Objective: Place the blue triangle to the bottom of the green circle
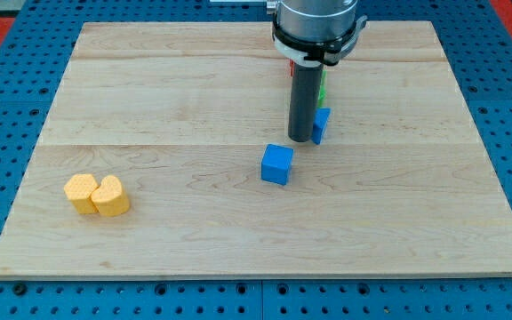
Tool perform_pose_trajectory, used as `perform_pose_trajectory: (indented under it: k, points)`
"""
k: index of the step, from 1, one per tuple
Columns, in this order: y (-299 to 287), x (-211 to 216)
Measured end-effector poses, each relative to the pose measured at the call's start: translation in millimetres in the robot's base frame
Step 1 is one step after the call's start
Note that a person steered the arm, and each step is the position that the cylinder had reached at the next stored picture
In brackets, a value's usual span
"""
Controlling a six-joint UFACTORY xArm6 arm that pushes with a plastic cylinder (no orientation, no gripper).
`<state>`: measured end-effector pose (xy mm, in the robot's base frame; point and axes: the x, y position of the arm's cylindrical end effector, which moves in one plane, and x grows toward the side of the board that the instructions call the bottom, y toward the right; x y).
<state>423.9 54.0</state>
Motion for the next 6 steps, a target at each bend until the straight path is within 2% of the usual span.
perform_pose_trajectory:
  k: [1, 2, 3, 4, 6]
  points:
    - [0, -5]
    - [-14, 14]
    - [-78, 15]
    - [-92, 29]
    - [-46, 82]
